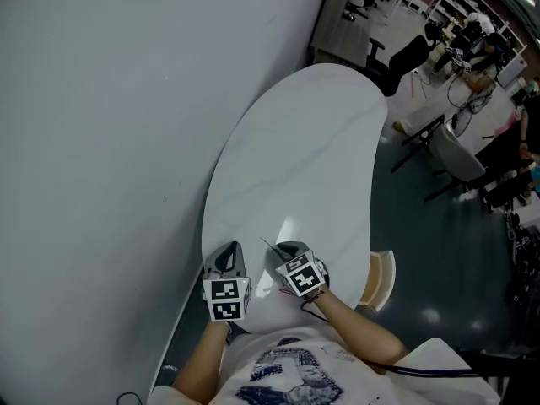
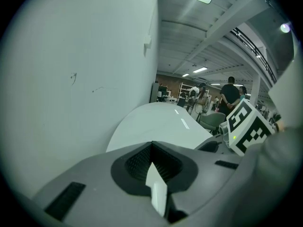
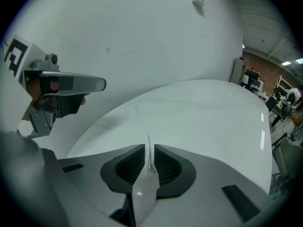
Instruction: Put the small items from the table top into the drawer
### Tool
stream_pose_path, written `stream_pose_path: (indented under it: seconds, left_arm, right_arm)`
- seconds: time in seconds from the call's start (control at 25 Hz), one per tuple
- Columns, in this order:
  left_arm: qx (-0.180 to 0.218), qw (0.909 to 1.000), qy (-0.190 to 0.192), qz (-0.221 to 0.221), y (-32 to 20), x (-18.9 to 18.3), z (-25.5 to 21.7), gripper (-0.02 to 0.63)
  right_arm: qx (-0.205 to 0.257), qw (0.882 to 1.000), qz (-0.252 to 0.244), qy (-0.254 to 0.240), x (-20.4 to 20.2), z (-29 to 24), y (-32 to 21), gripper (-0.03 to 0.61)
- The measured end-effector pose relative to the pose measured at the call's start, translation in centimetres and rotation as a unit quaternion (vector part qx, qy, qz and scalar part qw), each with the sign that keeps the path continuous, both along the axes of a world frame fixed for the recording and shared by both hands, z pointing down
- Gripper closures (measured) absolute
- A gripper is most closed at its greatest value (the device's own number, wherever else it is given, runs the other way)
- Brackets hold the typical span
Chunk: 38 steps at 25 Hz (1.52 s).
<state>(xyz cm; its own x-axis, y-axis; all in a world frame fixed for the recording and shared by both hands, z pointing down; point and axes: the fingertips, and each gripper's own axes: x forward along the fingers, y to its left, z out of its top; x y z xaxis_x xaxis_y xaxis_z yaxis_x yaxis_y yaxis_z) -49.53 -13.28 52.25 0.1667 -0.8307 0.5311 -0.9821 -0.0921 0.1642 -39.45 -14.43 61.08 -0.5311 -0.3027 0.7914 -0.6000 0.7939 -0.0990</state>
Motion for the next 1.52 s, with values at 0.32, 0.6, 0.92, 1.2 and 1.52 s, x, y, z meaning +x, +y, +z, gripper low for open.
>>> stream_pose_path:
  seconds: [0.32, 0.6, 0.92, 1.2, 1.52]
  left_arm:
    - [-0.011, 0.9999, 0.005, 0.000, 0.0, -1.5, 0.4, 0.589]
    - [-0.016, 0.9999, 0.003, 0.001, 0.2, -1.5, 1.1, 0.589]
    - [-0.017, 0.9998, 0.003, 0.008, 0.1, -0.5, 1.1, 0.590]
    - [-0.013, 0.9997, -0.002, 0.019, 0.1, 0.4, 0.6, 0.589]
    - [0.001, 0.9986, -0.010, 0.053, 1.5, 4.0, -1.4, 0.589]
  right_arm:
    - [-0.018, 0.999, -0.016, 0.039, -1.3, 1.8, 0.8, 0.506]
    - [-0.020, 0.999, -0.014, 0.047, -0.9, 2.8, 0.9, 0.506]
    - [-0.003, 0.998, -0.030, 0.063, -0.9, 2.9, 1.3, 0.537]
    - [-0.003, 0.998, -0.004, 0.055, 0.6, 2.4, 1.4, 0.540]
    - [0.022, 0.998, 0.056, 0.022, 4.4, -1.5, 2.4, 0.540]
